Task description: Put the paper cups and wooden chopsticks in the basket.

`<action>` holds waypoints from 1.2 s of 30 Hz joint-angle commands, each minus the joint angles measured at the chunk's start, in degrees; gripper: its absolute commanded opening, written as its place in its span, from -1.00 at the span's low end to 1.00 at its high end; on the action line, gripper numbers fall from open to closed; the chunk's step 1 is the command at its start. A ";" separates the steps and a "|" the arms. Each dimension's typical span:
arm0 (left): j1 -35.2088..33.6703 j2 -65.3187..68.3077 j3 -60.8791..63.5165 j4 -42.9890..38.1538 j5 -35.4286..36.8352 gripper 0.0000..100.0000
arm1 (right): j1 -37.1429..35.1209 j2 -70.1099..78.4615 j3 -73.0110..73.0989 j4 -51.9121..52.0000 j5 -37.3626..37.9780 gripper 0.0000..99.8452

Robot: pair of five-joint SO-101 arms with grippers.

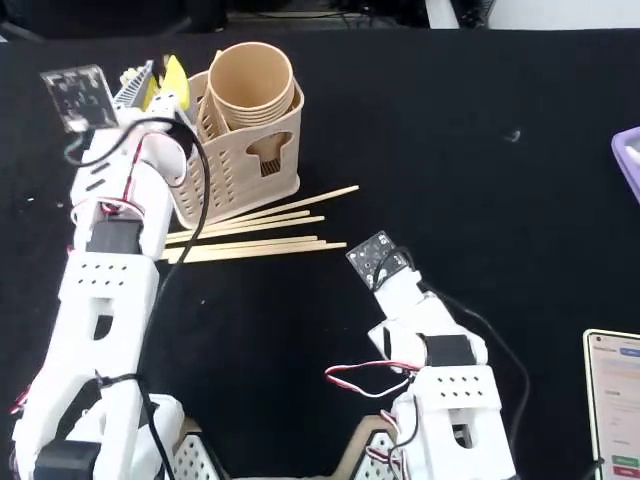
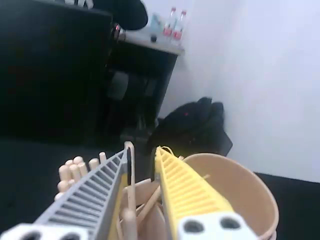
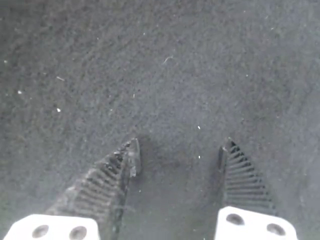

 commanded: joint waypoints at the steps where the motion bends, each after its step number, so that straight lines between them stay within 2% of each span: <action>1: -2.24 -0.35 -10.07 12.75 0.97 -0.80 | 0.70 -1.27 0.04 -1.32 0.00 -0.49; 8: -7.16 -13.89 -20.35 43.78 0.70 -0.79 | 0.70 -1.27 0.04 -1.32 0.09 -0.49; 10: -10.24 -18.90 -21.14 51.78 -1.93 -0.75 | 0.70 -1.27 0.04 -1.32 0.09 -0.49; 13: -16.04 -23.65 -18.24 58.46 -5.98 -0.72 | 0.70 -1.27 0.04 -1.32 0.09 -0.49; 15: -21.32 -23.47 -13.76 58.90 -7.03 -0.72 | 0.70 -1.27 0.04 -1.32 0.09 -0.49; 17: -25.45 -20.84 -6.99 55.30 -8.26 -0.72 | 0.70 -1.27 0.04 -1.32 0.09 -0.49; 22: -26.33 -5.36 6.11 38.24 -12.57 -0.72 | 0.70 -1.27 0.04 -1.32 0.09 -0.49; 27: -26.07 13.19 4.44 27.08 -12.84 -0.72 | 0.70 -1.27 0.04 -1.32 0.09 -0.49; 31: -24.57 27.25 -3.21 26.99 -13.10 -0.72 | 0.70 -1.27 0.04 -1.32 0.09 -0.49; 36: -21.49 40.18 -13.67 34.64 -18.29 -0.72 | 0.70 -1.27 0.04 -1.32 0.09 -0.49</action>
